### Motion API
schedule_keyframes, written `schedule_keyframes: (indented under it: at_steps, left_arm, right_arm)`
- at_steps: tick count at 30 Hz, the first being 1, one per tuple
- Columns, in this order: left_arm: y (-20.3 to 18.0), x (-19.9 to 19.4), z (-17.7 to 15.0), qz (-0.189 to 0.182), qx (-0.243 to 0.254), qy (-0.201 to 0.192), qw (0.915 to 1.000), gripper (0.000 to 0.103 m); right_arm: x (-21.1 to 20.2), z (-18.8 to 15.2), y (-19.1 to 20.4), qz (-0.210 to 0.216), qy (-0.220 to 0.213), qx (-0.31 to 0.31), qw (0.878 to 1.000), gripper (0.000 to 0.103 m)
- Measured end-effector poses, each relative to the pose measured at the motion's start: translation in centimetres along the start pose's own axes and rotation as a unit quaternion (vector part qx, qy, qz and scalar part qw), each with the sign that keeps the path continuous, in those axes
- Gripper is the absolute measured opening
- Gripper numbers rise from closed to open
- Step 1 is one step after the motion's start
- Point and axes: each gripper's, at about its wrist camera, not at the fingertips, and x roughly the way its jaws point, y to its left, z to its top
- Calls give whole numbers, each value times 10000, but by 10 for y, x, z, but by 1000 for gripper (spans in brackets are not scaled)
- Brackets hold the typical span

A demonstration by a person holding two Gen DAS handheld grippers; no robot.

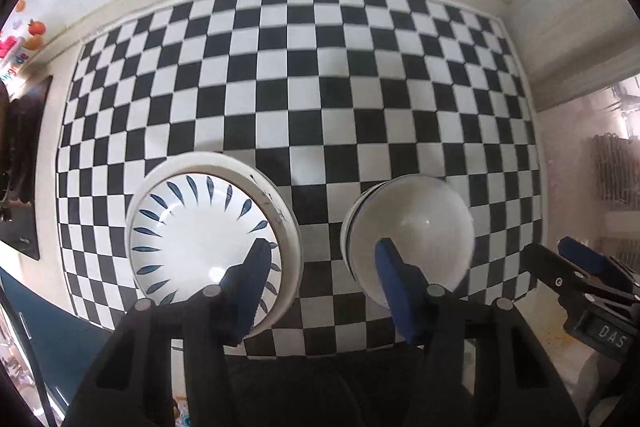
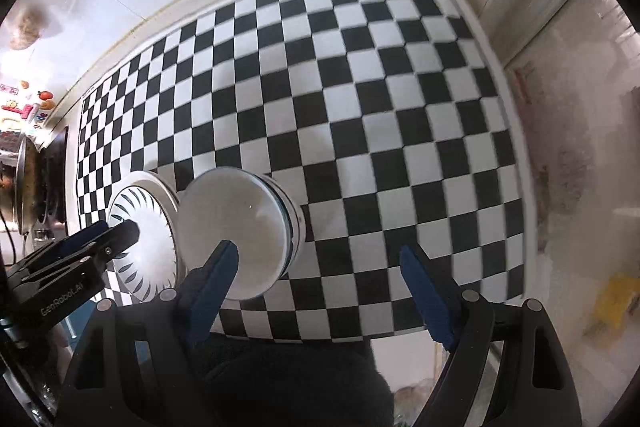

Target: Organize plates and bowls

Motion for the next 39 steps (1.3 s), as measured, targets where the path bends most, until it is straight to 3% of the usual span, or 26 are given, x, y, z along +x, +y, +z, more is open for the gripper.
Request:
schedule_keyframes:
  at_steps: [13,23,29,36,39]
  left_arm:
    - [-10,50,18,-19,188,354,9992,52]
    - [-11,100,24,-470,133,1010,9937,52]
    - [-14,124,25,-815,117,1344,9875,52]
    - [-14,137,31,-1495,76,1626,9753,51]
    - [-15,139,34,-1675,123,1562,9733,52]
  right_arm:
    - [59,8,-10,243,396,225,9987,85]
    - [97,12,-11,652,612,408,9952,85]
    - [127,11,-11,1294,824,563,9866,84]
    - [161,2,-22,2326,1041,843,9633,69]
    - [174,0,-29,2462,1075,960,9584,62]
